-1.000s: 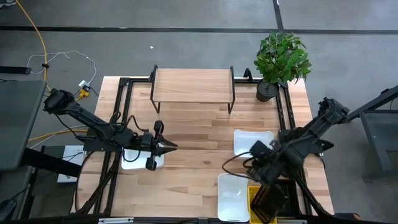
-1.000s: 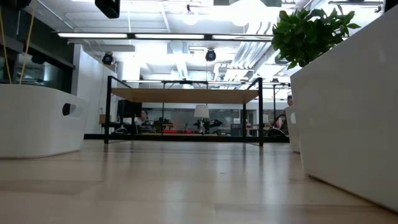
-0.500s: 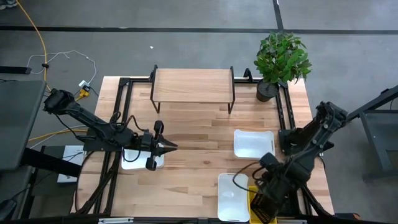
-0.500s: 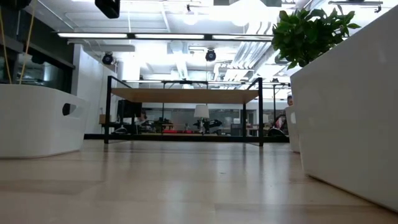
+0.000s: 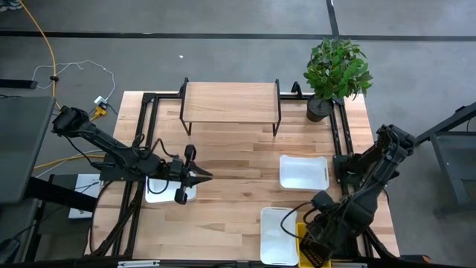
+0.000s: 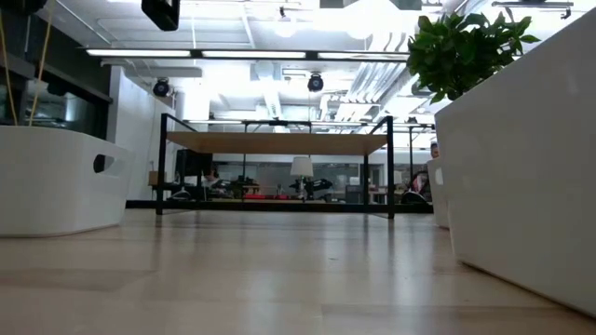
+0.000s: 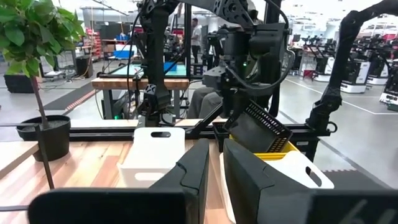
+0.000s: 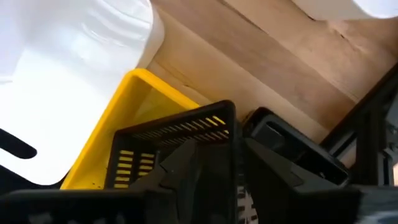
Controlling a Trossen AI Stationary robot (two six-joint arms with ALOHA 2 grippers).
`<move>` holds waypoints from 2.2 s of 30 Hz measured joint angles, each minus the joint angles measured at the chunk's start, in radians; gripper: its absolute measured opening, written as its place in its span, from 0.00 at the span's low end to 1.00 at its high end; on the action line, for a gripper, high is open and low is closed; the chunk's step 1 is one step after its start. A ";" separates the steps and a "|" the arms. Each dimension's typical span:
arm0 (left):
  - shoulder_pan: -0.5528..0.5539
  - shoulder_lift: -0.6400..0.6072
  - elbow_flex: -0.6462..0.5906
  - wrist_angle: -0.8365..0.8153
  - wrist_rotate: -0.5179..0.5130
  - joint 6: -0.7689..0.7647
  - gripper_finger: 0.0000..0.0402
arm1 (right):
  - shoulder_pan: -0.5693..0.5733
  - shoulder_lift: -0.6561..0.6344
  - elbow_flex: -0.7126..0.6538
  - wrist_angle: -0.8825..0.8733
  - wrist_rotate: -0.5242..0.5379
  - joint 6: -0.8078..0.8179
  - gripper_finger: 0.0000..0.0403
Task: Stack baskets on shelf by color
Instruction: Stack the left black bin on the stacked black bins
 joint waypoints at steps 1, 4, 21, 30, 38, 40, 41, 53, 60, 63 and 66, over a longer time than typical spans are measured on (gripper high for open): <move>0.000 0.000 0.000 -0.002 0.000 0.000 0.10 | 0.002 0.000 0.000 -0.001 -0.005 0.012 0.29; 0.000 0.000 0.000 -0.003 0.000 0.000 0.09 | 0.012 0.000 0.000 -0.003 -0.025 0.038 0.29; 0.000 0.000 0.000 -0.007 0.000 0.000 0.10 | 0.022 0.022 -0.001 -0.054 -0.048 0.063 0.29; 0.000 0.000 0.000 -0.007 0.000 0.000 0.10 | 0.022 0.064 -0.002 -0.057 -0.109 0.027 0.29; 0.000 0.000 0.000 -0.007 0.000 -0.008 0.10 | 0.022 0.064 -0.002 -0.059 -0.096 -0.018 0.22; 0.000 0.000 0.000 -0.007 0.000 -0.008 0.10 | 0.022 0.061 -0.002 -0.059 -0.103 -0.040 0.16; 0.000 0.000 0.000 -0.007 0.000 -0.008 0.10 | 0.022 0.057 -0.002 -0.058 -0.104 -0.050 0.12; 0.000 0.000 0.000 -0.007 0.000 -0.008 0.10 | 0.019 -0.118 -0.001 -0.053 -0.084 -0.227 0.01; 0.000 0.000 0.000 -0.007 0.000 0.000 0.10 | 0.019 -0.253 0.000 -0.098 -0.103 -0.401 0.00; 0.000 0.000 0.000 -0.007 0.000 0.003 0.10 | 0.020 -0.285 0.000 -0.151 -0.136 -0.483 0.00; 0.000 0.000 0.000 -0.007 -0.001 0.003 0.10 | 0.019 -0.288 0.000 -0.202 -0.143 -0.616 0.00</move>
